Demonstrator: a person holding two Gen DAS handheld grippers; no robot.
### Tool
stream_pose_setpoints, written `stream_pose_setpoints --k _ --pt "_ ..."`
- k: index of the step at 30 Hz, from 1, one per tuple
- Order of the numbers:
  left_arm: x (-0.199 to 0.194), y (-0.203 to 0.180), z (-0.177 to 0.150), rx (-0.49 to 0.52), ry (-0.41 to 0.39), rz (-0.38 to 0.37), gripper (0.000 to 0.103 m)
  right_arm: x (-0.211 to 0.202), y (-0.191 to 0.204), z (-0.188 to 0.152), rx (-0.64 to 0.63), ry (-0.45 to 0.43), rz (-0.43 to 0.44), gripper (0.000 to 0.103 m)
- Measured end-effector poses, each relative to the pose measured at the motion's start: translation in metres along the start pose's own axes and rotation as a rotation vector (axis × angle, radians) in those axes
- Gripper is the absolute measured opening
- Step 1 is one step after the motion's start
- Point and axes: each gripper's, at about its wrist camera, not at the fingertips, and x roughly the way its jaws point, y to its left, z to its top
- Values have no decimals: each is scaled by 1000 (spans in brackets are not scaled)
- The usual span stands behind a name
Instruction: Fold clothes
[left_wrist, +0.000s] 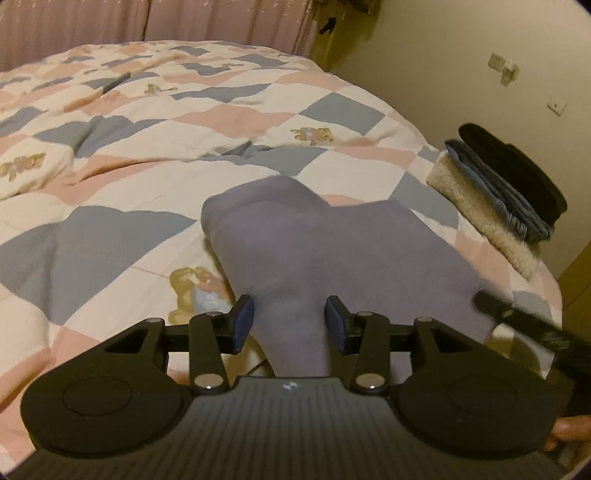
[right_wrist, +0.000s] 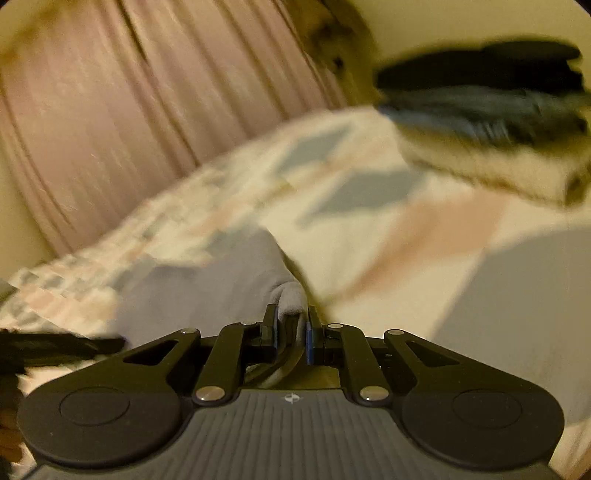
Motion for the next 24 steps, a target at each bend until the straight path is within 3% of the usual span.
stream_pose_setpoints --k 4,9,10,11,12,16,18,20,24 --pt "-9 -2 3 33 -9 5 40 -15 5 -1 21 -79 4 12" --pt "-5 -1 1 72 7 36 39 8 5 -6 -23 42 -52 15" --pt "-5 -2 0 81 10 38 37 4 6 -3 -32 44 -65 24" --pt "-8 -3 0 99 2 47 34 0 8 1 -43 42 -83 45" --pt "-13 -4 0 119 -12 60 33 -4 10 5 -64 36 -103 51" --pt "-30 -2 7 177 -86 94 21 -27 32 16 -235 -79 -157 54" --pt "-33 0 13 198 -116 84 16 -27 49 17 -351 -109 -129 44" --pt "-30 -2 17 228 -131 67 10 -12 62 16 -439 -63 -67 4" --pt "3 -14 13 321 -84 53 6 30 54 5 -456 70 -83 0"
